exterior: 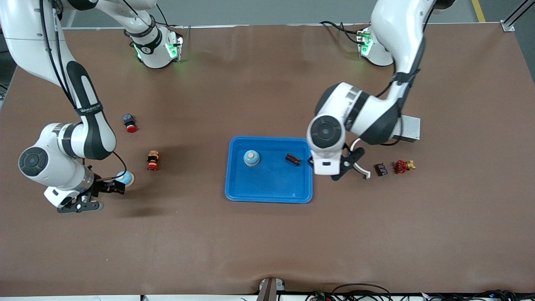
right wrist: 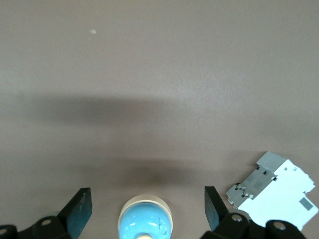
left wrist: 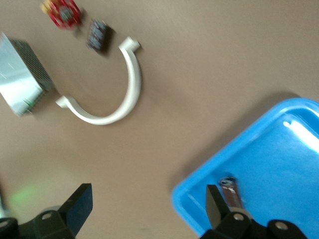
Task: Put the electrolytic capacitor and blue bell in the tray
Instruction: 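Withdraw both grippers from the tray toward the remaining items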
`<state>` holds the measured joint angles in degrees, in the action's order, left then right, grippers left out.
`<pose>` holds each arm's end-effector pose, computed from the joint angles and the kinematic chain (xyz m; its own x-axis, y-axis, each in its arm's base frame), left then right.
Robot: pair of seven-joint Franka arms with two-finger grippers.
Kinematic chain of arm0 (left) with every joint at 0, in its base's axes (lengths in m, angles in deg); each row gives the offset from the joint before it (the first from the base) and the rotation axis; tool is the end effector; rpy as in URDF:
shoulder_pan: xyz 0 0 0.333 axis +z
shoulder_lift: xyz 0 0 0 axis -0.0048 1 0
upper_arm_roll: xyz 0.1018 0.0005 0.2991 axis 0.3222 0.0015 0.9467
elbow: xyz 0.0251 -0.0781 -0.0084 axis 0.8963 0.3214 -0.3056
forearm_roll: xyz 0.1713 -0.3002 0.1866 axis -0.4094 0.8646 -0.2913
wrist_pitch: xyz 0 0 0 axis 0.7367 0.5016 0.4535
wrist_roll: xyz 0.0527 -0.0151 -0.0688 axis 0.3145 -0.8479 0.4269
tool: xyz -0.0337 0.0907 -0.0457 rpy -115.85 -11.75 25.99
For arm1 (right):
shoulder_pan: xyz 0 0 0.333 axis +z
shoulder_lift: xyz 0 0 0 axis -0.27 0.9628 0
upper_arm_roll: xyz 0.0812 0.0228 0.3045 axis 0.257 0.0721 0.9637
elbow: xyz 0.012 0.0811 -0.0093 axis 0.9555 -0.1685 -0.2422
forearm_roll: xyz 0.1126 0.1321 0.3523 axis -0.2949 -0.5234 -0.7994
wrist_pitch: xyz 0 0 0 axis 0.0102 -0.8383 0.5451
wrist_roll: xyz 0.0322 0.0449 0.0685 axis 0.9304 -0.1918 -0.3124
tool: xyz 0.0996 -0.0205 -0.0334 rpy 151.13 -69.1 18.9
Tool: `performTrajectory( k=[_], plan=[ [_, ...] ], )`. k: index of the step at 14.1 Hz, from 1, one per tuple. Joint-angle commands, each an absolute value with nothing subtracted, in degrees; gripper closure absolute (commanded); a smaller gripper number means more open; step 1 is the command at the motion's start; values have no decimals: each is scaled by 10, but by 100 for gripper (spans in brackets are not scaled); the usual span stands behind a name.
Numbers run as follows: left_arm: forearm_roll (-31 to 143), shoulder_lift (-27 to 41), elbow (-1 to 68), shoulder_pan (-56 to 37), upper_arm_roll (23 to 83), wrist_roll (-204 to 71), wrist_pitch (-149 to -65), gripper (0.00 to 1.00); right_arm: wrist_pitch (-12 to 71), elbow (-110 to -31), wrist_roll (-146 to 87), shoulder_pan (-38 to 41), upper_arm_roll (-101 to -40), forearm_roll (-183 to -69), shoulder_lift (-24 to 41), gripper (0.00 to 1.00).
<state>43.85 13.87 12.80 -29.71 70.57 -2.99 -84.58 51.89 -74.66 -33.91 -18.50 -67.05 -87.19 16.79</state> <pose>0.5900 -0.3373 0.3623 0.7702 0.6346 -0.0639 0.5930 -0.7494 -0.2945 0.6599 -0.0531 0.2415 0.9933 0.1083 0.0404 0.1064 -0.9932 0.0462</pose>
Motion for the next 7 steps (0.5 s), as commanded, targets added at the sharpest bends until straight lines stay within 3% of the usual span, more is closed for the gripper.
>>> performTrajectory(
  k=[1, 7],
  plan=[
    [437, 70, 178, -255, 703, -129, -826, 0, 536, -787, -359, -210, -656, -884, 151, 0],
    [431, -49, 278, -110, 703, -389, -825, 0, 612, -850, -380, -213, -657, -913, 148, 0]
  ],
)
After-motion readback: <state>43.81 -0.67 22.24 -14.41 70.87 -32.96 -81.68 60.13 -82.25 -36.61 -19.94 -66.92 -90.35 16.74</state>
